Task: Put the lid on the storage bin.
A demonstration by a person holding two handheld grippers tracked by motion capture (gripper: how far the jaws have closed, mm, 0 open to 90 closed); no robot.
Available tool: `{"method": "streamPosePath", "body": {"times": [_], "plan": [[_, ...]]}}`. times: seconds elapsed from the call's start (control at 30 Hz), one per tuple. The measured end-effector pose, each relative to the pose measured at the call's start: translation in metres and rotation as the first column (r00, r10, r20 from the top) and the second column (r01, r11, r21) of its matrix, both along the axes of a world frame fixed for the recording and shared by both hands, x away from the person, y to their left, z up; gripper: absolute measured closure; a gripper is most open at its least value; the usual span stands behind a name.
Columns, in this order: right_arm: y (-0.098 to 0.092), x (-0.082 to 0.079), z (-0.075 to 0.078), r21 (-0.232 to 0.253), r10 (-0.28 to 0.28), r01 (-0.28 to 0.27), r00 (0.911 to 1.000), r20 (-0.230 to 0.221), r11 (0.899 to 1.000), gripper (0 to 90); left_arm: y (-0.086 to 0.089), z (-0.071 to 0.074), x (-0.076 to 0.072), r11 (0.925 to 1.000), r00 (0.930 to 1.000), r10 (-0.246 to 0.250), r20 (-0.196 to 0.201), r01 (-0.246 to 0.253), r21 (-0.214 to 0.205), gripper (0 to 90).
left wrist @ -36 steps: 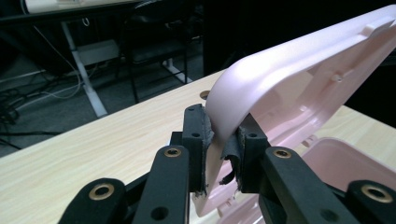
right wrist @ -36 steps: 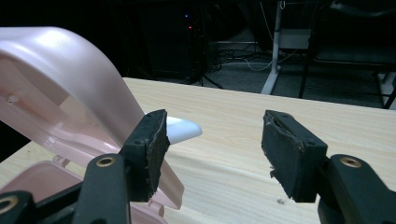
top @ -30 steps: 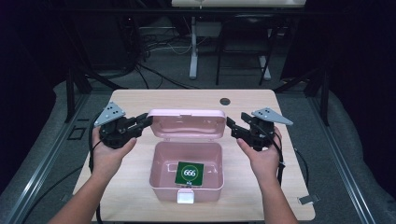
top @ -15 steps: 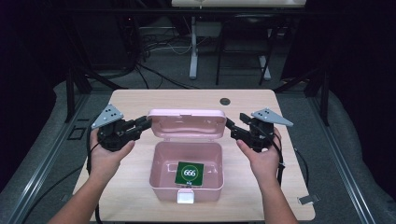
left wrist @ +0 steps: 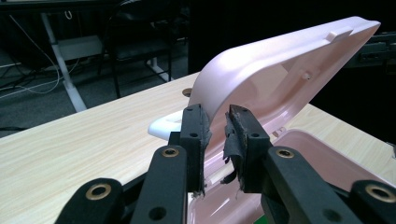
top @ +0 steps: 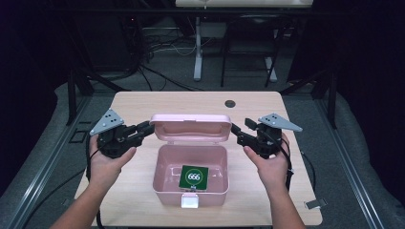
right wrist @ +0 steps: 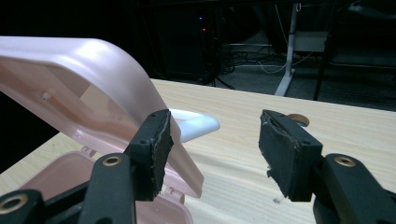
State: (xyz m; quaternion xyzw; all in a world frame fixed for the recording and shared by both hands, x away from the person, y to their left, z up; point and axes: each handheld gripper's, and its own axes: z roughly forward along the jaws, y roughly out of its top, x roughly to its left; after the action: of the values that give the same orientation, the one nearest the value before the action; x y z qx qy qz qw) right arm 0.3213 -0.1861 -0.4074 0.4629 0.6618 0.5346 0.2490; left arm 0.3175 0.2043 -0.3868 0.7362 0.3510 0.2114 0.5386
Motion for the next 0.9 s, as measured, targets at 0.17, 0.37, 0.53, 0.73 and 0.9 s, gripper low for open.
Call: {"method": "streamPosePath", "body": {"times": [0.17,0.37,0.53,0.73,0.9], "plan": [[-0.001,-0.003,0.0,-0.003,0.01,-0.01,0.9999,-0.01,1.0,43.2,0.0,0.0,-0.003,1.0,1.0,0.0,-0.005,0.0,0.002,75.9],[-0.001,-0.006,0.0,-0.007,0.017,-0.017,0.9997,-0.015,1.0,44.1,0.001,0.001,-0.008,1.0,1.0,-0.008,-0.001,0.008,0.003,75.7],[-0.001,-0.008,0.0,-0.009,0.018,-0.018,0.9996,-0.021,1.0,44.3,0.001,0.0,-0.012,0.9999,0.9999,-0.014,0.0,0.014,0.002,75.6],[-0.002,-0.01,0.0,-0.005,0.03,-0.03,0.9992,-0.027,1.0,43.3,0.002,0.0,-0.017,0.9998,0.9998,-0.021,0.004,0.021,-0.006,75.6],[-0.004,-0.011,0.0,-0.012,0.023,-0.023,0.9993,-0.03,1.0,43.1,0.003,-0.001,-0.023,0.9996,0.9996,-0.026,0.005,0.026,0.004,75.4]]}}
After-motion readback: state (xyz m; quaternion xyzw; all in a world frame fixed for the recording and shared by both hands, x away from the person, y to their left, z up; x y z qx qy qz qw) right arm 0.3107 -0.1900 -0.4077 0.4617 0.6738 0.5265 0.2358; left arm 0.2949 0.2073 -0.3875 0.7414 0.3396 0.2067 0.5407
